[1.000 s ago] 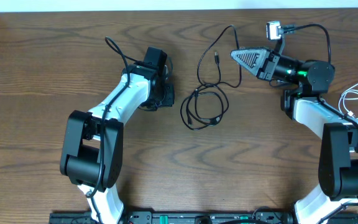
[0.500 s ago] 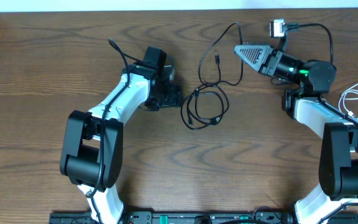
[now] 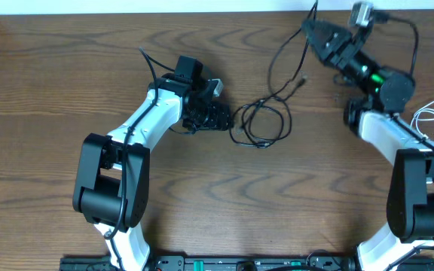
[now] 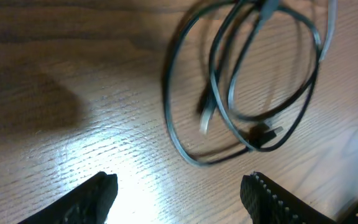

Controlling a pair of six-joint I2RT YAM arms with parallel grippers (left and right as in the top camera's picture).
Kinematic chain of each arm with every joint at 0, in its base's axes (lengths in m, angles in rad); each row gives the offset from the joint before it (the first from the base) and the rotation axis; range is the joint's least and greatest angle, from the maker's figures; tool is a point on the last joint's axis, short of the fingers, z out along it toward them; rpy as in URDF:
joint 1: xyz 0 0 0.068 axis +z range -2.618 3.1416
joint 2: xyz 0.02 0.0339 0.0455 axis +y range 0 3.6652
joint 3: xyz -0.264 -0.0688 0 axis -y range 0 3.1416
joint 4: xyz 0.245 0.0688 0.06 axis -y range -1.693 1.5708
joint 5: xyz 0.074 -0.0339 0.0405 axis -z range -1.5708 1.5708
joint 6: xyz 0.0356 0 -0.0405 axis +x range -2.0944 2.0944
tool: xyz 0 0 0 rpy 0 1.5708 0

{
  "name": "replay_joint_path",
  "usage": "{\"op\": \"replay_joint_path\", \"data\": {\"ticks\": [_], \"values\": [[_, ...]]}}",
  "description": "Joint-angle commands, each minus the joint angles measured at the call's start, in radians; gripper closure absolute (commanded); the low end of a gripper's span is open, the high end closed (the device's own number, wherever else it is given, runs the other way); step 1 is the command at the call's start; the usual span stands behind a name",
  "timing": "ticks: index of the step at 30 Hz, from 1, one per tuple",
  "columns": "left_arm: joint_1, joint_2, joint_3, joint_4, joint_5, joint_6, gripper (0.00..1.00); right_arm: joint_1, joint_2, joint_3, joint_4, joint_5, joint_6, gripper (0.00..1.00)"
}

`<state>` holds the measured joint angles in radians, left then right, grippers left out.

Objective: Untangle cables
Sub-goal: 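Pull the black cable up and rightward with the right gripper, then lift the black cable high toward the far top right with the right gripper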

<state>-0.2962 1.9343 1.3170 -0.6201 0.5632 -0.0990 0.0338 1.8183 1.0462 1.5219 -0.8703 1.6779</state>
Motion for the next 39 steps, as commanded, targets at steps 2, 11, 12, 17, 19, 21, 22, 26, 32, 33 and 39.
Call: {"op": "replay_joint_path", "data": {"ticks": [2,11,12,17,19,21,22,26,32,33,39], "values": [[0.002,0.014,-0.004,0.002,-0.018,0.016,0.31,-0.005,-0.027,0.189,-0.096,-0.070,0.020,0.99],[0.002,0.014,-0.004,0.002,-0.030,0.015,0.31,0.042,-0.027,0.461,-0.491,-0.258,-0.194,0.99],[0.002,0.014,-0.004,0.001,-0.037,0.016,0.31,0.048,-0.027,0.482,-0.528,-0.281,-0.224,0.99],[0.002,0.014,-0.004,0.001,-0.072,0.012,0.31,0.071,-0.027,0.553,-0.680,-0.309,-0.289,0.99],[0.002,0.014,-0.004,0.001,-0.072,0.012,0.31,0.076,-0.027,0.573,-0.681,-0.290,-0.289,0.99],[0.002,0.014,-0.004,0.001,-0.072,0.012,0.31,0.079,-0.027,0.599,-0.680,-0.280,-0.288,0.99],[0.002,0.014,-0.004,0.001,-0.072,0.012,0.31,0.079,-0.027,0.617,-0.681,-0.274,-0.288,0.99],[0.002,0.014,-0.004,0.001,-0.072,0.012,0.31,0.079,-0.027,0.675,-0.680,-0.240,-0.288,0.99],[0.002,0.014,-0.004,0.001,-0.071,0.012,0.31,0.084,-0.027,0.727,-0.677,-0.119,-0.289,0.99],[0.002,0.014,-0.004,0.001,-0.071,0.012,0.31,0.084,-0.027,0.727,-0.678,-0.101,-0.288,0.98],[0.002,0.014,-0.004,0.000,-0.072,0.012,0.31,0.112,-0.027,0.727,-0.719,-0.104,-0.294,0.98]]}}
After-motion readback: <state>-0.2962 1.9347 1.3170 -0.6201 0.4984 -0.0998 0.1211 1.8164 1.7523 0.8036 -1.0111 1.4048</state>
